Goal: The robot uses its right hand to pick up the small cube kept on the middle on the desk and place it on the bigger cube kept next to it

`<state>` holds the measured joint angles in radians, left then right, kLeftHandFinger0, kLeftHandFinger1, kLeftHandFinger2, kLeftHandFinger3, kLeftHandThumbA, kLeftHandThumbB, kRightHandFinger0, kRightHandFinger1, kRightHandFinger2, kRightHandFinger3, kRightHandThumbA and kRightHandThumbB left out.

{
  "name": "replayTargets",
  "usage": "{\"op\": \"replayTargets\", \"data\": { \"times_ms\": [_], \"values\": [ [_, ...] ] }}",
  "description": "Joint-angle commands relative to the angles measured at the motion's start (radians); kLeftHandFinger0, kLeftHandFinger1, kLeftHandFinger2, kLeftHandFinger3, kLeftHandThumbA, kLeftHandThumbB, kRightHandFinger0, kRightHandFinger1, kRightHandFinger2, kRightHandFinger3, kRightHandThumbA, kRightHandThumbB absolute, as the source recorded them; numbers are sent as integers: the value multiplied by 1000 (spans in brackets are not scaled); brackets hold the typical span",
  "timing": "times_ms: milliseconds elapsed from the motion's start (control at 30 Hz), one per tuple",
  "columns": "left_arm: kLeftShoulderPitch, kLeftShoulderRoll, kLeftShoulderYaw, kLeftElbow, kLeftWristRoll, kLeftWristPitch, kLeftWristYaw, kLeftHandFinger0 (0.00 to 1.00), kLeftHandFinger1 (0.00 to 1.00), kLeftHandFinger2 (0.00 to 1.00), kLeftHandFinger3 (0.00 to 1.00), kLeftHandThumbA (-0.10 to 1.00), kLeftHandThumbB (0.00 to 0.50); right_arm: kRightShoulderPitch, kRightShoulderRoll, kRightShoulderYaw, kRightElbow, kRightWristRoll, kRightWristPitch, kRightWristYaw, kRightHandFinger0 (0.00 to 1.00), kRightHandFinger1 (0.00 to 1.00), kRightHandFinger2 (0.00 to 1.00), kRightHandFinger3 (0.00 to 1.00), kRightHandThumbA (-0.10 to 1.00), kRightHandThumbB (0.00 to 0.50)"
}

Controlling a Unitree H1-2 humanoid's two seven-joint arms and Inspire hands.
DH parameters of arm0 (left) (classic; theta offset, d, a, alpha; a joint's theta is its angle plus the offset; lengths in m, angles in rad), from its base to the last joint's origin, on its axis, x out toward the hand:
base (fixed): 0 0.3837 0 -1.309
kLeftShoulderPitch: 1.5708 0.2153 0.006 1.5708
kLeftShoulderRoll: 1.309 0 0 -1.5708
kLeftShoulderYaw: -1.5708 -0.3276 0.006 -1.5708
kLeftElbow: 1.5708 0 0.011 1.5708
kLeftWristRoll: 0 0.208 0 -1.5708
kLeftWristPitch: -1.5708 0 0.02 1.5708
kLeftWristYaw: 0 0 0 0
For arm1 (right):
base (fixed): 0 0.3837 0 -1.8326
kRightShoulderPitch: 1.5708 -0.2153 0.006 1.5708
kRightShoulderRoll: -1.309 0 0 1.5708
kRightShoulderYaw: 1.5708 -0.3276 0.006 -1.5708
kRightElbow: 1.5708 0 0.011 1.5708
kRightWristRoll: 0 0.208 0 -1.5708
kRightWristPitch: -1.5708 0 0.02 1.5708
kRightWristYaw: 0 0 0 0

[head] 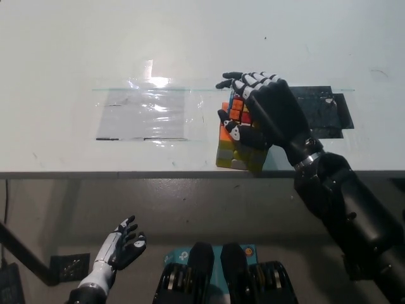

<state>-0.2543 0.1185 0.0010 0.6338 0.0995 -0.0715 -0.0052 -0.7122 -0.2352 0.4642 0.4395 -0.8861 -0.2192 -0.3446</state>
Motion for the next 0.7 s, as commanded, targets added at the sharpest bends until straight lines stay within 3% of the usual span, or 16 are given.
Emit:
{"op": "replayTargets", "data": {
  "times_ms": [0, 33, 67, 100, 133, 167, 200, 300, 400, 667],
  "values": [
    [-26, 11, -3, -17, 6, -14, 12, 1000, 1000, 1000, 1000, 327, 319, 4, -9, -5, -14, 8, 4, 38, 0, 142, 473, 867, -100, 1],
    [-26, 11, -3, -17, 6, -14, 12, 1000, 1000, 1000, 1000, 328, 319, 4, -9, -5, -14, 8, 5, 38, 0, 120, 441, 845, -100, 0],
    [-26, 12, -5, -19, 8, -14, 11, 1000, 1000, 1000, 1000, 336, 313, 5, -14, 3, -32, -8, 40, 80, 30, 231, 511, 1000, 23, 0],
    [-25, 12, -4, -20, 7, -13, 10, 1000, 1000, 1000, 1000, 337, 314, 6, -15, 6, -39, -14, 56, 99, 319, 596, 865, 1000, 212, 82],
    [-25, 12, -4, -21, 6, -11, 10, 1000, 1000, 1000, 1000, 337, 314, 8, -17, 11, -48, -22, 78, 125, 418, 714, 936, 1000, 335, 85],
    [-26, 11, -6, -22, 11, -7, 12, 1000, 1000, 1000, 1000, 342, 312, 7, -23, 17, -50, -28, 86, 145, 558, 848, 1000, 1000, 501, 122],
    [-29, 10, -3, -10, 4, -21, 10, 1000, 1000, 1000, 1000, 338, 319, 4, -30, 24, -56, -35, 95, 171, 749, 1000, 1000, 1000, 707, 184],
    [-29, 10, -4, -14, 7, -16, 11, 1000, 1000, 1000, 1000, 331, 315, 4, -34, 31, -74, -46, 116, 192, 1000, 1000, 1000, 1000, 821, 274],
    [-31, 13, -8, -9, 14, -21, 12, 1000, 1000, 1000, 1000, 353, 314, 4, -30, 28, -83, -33, 111, 200, 1000, 1000, 1000, 1000, 804, 319],
    [-28, 13, -6, -7, 16, -17, 13, 1000, 1000, 1000, 1000, 356, 320, 11, -19, 26, -98, -34, 93, 179, 1000, 1000, 1000, 1000, 816, 337]
  ]
}}
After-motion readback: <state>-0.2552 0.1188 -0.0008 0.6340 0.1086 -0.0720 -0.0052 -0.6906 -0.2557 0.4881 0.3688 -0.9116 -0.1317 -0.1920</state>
